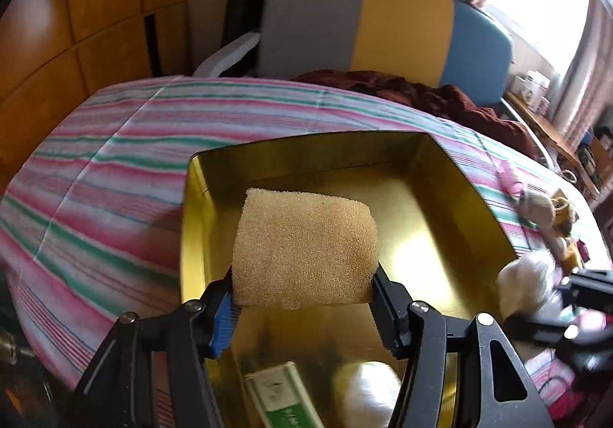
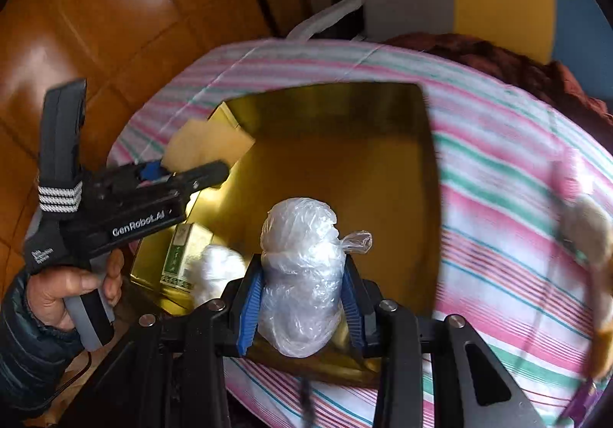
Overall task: Organize objects
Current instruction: 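Lower both held items into the gold tray and open both grippers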
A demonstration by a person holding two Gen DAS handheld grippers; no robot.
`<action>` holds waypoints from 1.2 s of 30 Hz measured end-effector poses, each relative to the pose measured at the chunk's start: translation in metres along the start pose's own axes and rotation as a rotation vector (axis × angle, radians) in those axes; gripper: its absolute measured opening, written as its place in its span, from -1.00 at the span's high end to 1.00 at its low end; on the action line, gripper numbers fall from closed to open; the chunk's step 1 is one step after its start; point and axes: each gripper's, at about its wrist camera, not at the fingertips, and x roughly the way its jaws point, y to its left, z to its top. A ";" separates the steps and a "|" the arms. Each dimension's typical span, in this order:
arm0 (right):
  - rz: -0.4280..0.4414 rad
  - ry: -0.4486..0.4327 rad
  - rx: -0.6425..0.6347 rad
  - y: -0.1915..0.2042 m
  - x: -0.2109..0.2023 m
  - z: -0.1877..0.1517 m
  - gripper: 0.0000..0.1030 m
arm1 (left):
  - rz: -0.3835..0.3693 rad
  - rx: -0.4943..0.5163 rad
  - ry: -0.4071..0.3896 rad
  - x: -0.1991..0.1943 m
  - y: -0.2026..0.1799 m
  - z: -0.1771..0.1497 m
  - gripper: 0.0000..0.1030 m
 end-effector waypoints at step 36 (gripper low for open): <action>-0.388 -0.368 -0.128 0.028 -0.049 -0.025 -0.56 | 0.061 -0.079 -0.204 -0.075 -0.001 -0.017 -0.78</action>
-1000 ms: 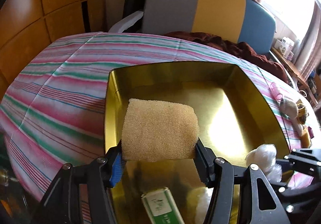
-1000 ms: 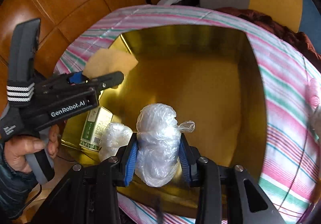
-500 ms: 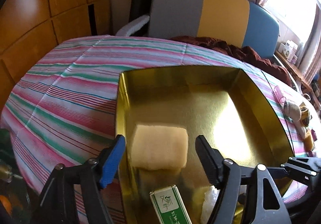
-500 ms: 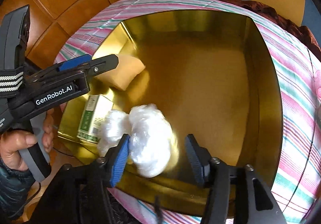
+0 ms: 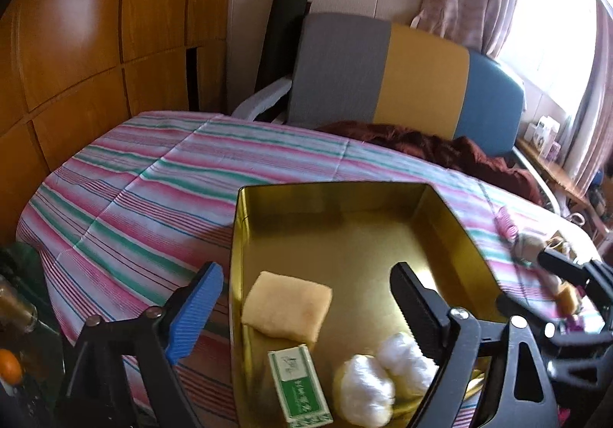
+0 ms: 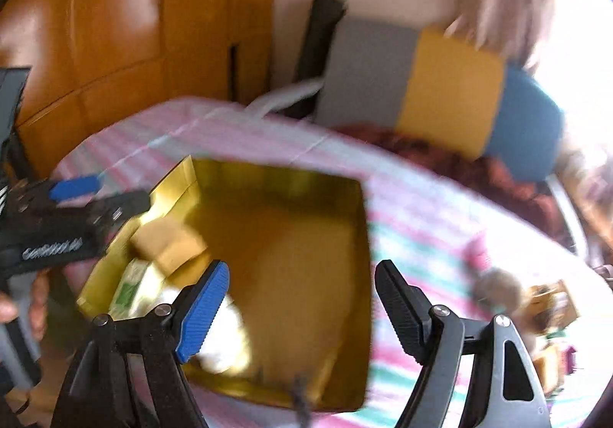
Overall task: Organize objects
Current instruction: 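Lower both held items into the gold tray and open both grippers, then move both grippers back toward the remaining items on the bed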
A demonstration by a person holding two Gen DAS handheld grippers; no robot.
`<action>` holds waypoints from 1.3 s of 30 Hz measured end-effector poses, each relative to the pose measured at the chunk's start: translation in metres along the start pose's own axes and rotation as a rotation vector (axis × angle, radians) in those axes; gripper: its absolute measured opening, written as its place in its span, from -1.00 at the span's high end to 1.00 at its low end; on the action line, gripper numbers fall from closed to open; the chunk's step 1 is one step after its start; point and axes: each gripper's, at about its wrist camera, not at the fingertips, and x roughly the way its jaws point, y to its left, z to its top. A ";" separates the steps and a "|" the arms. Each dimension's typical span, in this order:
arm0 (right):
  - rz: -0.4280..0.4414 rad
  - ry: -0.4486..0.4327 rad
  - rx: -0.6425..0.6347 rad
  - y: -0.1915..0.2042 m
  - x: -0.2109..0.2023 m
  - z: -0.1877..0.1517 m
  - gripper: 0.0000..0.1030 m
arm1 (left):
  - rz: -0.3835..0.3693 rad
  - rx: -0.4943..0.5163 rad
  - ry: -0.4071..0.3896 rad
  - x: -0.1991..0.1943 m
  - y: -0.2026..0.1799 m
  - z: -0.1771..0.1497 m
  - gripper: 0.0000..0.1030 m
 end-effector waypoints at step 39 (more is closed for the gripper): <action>-0.155 0.054 0.533 -0.201 -0.040 -0.069 -0.58 | -0.134 0.287 -0.011 -0.018 -0.116 -0.020 -0.87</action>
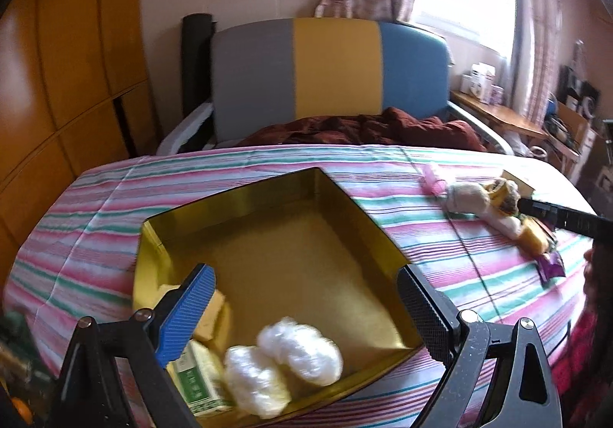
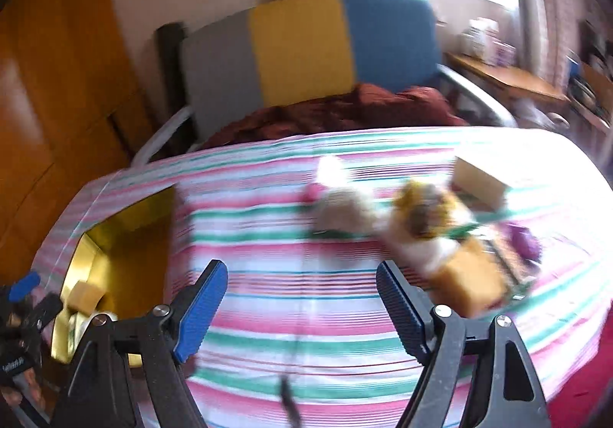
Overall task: Organize objects
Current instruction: 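Move both grippers back toward the remaining items on the bed, then grasp the purple candy packet with left gripper while right grasps the yellow knitted ball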
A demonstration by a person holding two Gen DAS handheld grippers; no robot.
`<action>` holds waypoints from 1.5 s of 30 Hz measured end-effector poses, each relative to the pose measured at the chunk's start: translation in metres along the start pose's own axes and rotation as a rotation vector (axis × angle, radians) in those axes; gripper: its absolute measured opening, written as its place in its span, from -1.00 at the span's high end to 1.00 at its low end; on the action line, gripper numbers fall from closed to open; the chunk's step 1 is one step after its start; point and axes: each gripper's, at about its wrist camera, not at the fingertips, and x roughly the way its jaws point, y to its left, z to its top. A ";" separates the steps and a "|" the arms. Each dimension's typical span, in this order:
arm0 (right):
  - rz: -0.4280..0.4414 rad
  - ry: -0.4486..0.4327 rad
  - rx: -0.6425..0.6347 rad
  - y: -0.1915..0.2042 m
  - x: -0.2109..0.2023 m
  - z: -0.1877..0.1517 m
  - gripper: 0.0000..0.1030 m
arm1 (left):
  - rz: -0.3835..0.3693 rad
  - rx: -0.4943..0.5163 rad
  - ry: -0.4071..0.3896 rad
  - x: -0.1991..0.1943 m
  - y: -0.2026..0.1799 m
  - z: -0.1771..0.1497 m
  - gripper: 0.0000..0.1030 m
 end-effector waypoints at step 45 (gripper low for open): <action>0.100 -0.202 0.677 -0.201 -0.041 -0.012 -0.67 | -0.876 0.905 0.199 0.106 -0.355 0.003 -0.12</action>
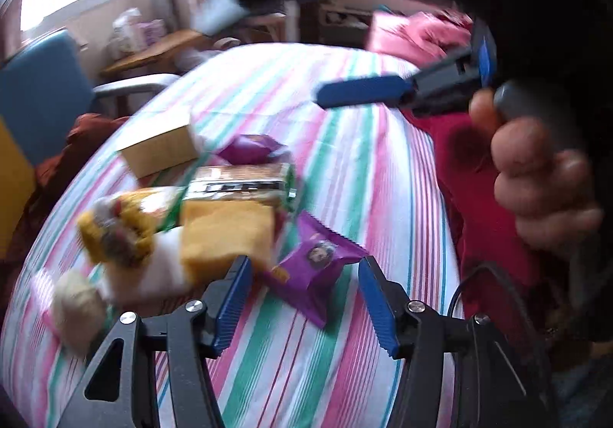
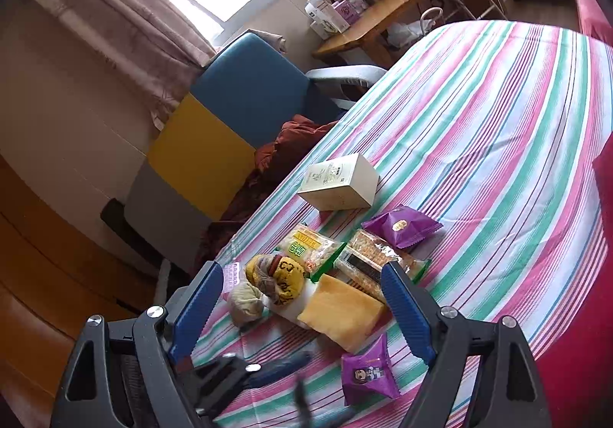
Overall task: Organize objects
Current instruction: 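Grasp the purple candy packet with left gripper while right grasps the yellow knitted ball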
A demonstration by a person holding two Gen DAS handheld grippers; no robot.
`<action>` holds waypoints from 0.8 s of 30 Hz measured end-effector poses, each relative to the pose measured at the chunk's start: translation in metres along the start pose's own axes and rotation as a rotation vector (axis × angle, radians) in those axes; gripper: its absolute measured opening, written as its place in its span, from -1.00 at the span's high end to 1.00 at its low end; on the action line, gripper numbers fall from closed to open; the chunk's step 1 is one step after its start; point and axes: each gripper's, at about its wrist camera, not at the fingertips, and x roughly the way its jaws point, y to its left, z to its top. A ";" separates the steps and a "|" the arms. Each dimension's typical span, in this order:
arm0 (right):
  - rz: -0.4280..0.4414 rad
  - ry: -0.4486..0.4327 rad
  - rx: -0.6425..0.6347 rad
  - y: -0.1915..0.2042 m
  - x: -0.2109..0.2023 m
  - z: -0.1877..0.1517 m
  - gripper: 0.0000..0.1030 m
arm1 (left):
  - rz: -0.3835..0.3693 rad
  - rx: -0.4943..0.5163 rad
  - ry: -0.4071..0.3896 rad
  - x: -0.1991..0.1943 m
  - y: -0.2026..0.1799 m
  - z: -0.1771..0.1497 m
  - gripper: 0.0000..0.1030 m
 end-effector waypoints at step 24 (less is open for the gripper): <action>-0.069 0.094 0.017 -0.003 0.020 0.000 -0.67 | 0.194 -0.417 0.005 -0.036 0.012 -0.097 0.34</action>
